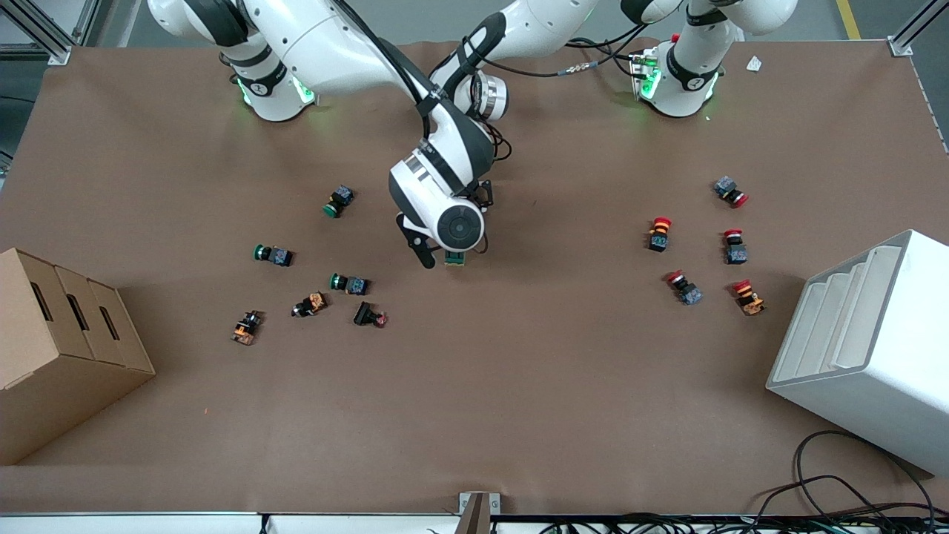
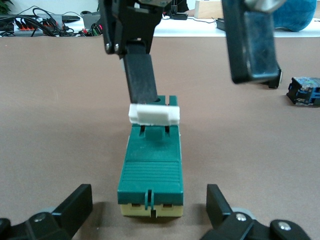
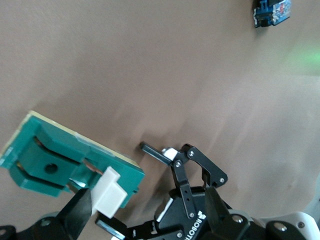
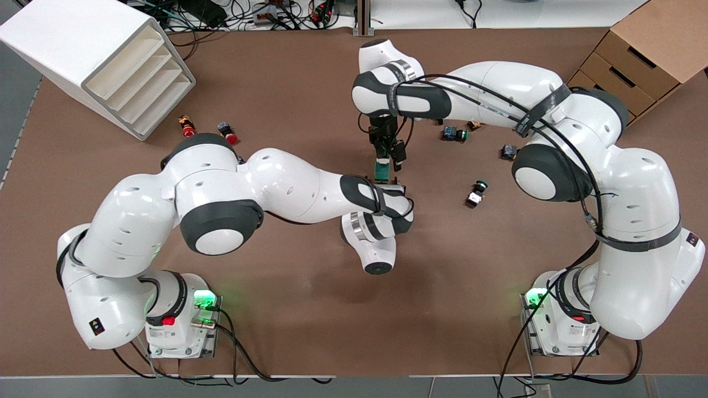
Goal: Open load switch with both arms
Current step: 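Press the white handle down onto the switch body with the right gripper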
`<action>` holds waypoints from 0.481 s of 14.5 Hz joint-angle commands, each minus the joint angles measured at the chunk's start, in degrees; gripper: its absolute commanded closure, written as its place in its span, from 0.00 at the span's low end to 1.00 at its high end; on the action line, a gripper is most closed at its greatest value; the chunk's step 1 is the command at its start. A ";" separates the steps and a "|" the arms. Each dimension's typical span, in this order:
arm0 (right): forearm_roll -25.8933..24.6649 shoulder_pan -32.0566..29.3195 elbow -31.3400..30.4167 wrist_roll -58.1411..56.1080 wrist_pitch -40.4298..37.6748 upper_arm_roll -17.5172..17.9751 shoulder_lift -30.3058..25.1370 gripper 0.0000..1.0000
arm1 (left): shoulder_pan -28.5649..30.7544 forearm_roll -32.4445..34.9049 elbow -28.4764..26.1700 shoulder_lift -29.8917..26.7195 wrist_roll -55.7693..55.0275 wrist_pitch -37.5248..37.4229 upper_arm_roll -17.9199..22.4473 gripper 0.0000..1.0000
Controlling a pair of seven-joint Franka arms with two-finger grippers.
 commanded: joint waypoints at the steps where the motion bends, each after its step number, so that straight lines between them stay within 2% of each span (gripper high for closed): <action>1: 0.86 1.18 -3.10 0.58 -0.39 0.20 -1.29 0.00 | 0.71 0.66 1.57 3.74 -2.74 3.08 0.35 0.01; 7: 0.16 1.01 -3.90 -0.47 -0.30 0.11 -1.29 0.00 | 0.88 0.66 1.83 3.38 -2.65 3.08 0.35 0.01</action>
